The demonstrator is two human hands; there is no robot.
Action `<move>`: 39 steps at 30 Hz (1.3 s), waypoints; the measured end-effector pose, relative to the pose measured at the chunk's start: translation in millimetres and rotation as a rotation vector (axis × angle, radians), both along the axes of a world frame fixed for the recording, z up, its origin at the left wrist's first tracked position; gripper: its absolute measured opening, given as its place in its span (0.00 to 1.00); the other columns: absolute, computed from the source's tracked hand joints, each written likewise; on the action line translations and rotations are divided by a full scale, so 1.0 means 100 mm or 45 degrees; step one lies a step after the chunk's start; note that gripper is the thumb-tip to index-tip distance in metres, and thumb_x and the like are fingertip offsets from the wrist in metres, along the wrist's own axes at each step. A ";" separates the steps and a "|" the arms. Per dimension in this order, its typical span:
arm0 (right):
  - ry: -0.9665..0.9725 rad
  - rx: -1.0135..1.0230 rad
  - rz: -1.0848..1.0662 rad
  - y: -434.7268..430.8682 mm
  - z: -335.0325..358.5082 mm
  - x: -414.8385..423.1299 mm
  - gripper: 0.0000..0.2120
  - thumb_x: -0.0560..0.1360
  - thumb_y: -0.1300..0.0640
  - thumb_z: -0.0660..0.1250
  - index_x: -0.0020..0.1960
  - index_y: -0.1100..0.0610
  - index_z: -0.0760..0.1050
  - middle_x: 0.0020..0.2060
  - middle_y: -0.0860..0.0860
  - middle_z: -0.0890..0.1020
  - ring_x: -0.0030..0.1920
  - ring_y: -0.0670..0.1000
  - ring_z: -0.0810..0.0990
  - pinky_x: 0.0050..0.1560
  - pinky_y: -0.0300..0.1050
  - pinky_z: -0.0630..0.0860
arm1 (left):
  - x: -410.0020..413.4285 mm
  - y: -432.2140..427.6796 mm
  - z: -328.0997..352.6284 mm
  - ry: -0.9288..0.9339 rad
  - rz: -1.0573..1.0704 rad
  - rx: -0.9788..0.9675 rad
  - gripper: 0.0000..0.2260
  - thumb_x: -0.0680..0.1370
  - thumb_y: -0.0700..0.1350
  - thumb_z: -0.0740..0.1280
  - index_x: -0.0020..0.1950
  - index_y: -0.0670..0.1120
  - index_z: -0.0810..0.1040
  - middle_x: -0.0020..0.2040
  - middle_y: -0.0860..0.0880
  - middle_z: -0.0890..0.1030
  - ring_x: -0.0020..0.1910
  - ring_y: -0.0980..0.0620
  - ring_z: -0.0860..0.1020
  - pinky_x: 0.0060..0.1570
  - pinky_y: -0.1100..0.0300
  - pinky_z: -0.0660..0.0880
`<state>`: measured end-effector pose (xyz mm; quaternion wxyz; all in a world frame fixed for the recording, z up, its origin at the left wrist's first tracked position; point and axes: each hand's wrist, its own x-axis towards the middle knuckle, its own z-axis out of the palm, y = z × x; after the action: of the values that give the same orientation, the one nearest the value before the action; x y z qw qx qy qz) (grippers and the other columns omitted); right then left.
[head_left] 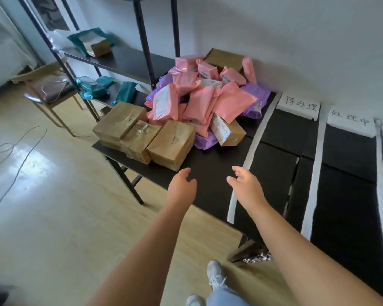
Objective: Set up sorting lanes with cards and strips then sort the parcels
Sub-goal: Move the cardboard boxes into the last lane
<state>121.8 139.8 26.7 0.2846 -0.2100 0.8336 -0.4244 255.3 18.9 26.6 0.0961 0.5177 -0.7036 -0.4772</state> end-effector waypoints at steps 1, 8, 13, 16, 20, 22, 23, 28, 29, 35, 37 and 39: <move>-0.015 0.001 0.009 -0.13 -0.01 0.01 0.22 0.81 0.53 0.64 0.74 0.50 0.69 0.71 0.50 0.73 0.69 0.50 0.73 0.58 0.43 0.69 | 0.04 -0.10 -0.01 -0.005 0.026 0.008 0.23 0.82 0.43 0.62 0.77 0.51 0.65 0.70 0.50 0.73 0.37 0.64 0.69 0.46 0.59 0.73; -0.158 -0.007 0.100 -1.06 -0.18 0.08 0.25 0.80 0.50 0.66 0.75 0.50 0.67 0.70 0.51 0.74 0.67 0.51 0.74 0.59 0.45 0.70 | 0.11 -0.87 -0.07 -0.106 0.120 -0.083 0.22 0.82 0.43 0.61 0.77 0.51 0.66 0.71 0.49 0.73 0.53 0.56 0.78 0.46 0.62 0.75; -0.241 0.050 0.148 -1.59 -0.36 0.07 0.25 0.81 0.47 0.65 0.75 0.51 0.66 0.69 0.52 0.75 0.66 0.52 0.75 0.56 0.44 0.68 | -0.01 -1.34 -0.10 -0.277 0.130 -0.197 0.21 0.82 0.41 0.59 0.76 0.50 0.67 0.75 0.48 0.68 0.70 0.47 0.71 0.64 0.53 0.72; -0.230 0.054 0.120 -1.85 -0.43 0.08 0.25 0.81 0.46 0.63 0.75 0.52 0.65 0.69 0.52 0.75 0.66 0.52 0.75 0.54 0.42 0.68 | -0.08 -1.56 -0.13 -0.335 0.117 -0.311 0.22 0.82 0.38 0.58 0.76 0.47 0.67 0.75 0.48 0.67 0.73 0.48 0.67 0.69 0.51 0.69; -0.198 0.098 0.111 -2.04 -0.52 0.09 0.26 0.81 0.46 0.64 0.76 0.52 0.64 0.70 0.52 0.73 0.67 0.53 0.74 0.54 0.42 0.69 | -0.14 -1.65 -0.18 -0.368 0.048 -0.365 0.22 0.82 0.39 0.58 0.77 0.46 0.65 0.74 0.47 0.68 0.73 0.47 0.64 0.71 0.52 0.65; -0.194 0.136 0.118 -2.05 -0.55 0.10 0.27 0.81 0.46 0.63 0.76 0.52 0.63 0.70 0.52 0.73 0.67 0.53 0.74 0.53 0.42 0.69 | -0.14 -1.66 -0.20 -0.402 0.019 -0.383 0.22 0.82 0.39 0.59 0.77 0.46 0.64 0.74 0.47 0.67 0.73 0.46 0.63 0.70 0.53 0.65; -0.198 0.156 0.120 -2.05 -0.56 0.11 0.27 0.81 0.46 0.63 0.77 0.52 0.62 0.70 0.52 0.73 0.67 0.53 0.74 0.53 0.42 0.69 | -0.14 -1.67 -0.21 -0.405 0.019 -0.385 0.22 0.82 0.39 0.59 0.77 0.46 0.64 0.74 0.46 0.68 0.72 0.46 0.63 0.69 0.53 0.65; -0.235 0.260 0.040 -2.02 -0.63 0.18 0.30 0.81 0.46 0.63 0.79 0.51 0.58 0.72 0.52 0.72 0.68 0.54 0.74 0.53 0.43 0.68 | -0.08 -1.79 -0.26 -0.386 -0.031 -0.260 0.23 0.83 0.41 0.59 0.78 0.46 0.63 0.73 0.46 0.68 0.73 0.46 0.64 0.71 0.52 0.64; -0.240 0.281 0.016 -2.01 -0.63 0.21 0.29 0.81 0.45 0.63 0.79 0.51 0.59 0.72 0.52 0.72 0.68 0.55 0.74 0.53 0.44 0.69 | -0.06 -1.81 -0.26 -0.382 -0.043 -0.221 0.22 0.82 0.42 0.60 0.78 0.46 0.63 0.73 0.46 0.69 0.73 0.46 0.64 0.71 0.51 0.65; -0.263 0.293 -0.108 -1.96 -0.57 0.34 0.29 0.81 0.45 0.64 0.77 0.55 0.63 0.71 0.52 0.73 0.68 0.55 0.74 0.58 0.46 0.72 | 0.07 -1.94 -0.25 -0.171 -0.140 -0.022 0.20 0.80 0.42 0.65 0.71 0.50 0.68 0.66 0.49 0.73 0.59 0.50 0.76 0.50 0.55 0.79; -0.299 0.235 -0.200 -1.90 -0.49 0.39 0.28 0.79 0.43 0.65 0.75 0.54 0.67 0.68 0.51 0.76 0.64 0.53 0.77 0.58 0.46 0.74 | 0.10 -1.95 -0.21 -0.053 -0.157 0.050 0.19 0.79 0.44 0.67 0.69 0.52 0.67 0.63 0.51 0.75 0.51 0.54 0.77 0.37 0.63 0.74; -0.332 0.137 -0.299 -1.81 -0.41 0.45 0.25 0.77 0.40 0.66 0.69 0.52 0.73 0.61 0.49 0.80 0.58 0.50 0.79 0.59 0.49 0.76 | 0.13 -1.95 -0.16 0.075 -0.178 0.136 0.18 0.78 0.47 0.69 0.66 0.55 0.67 0.60 0.52 0.76 0.47 0.58 0.76 0.36 0.65 0.72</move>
<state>166.9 -41.4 -14.2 0.3495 -0.0388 0.8300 -0.4329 268.0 -175.8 10.7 0.0553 0.4575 -0.7084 -0.5346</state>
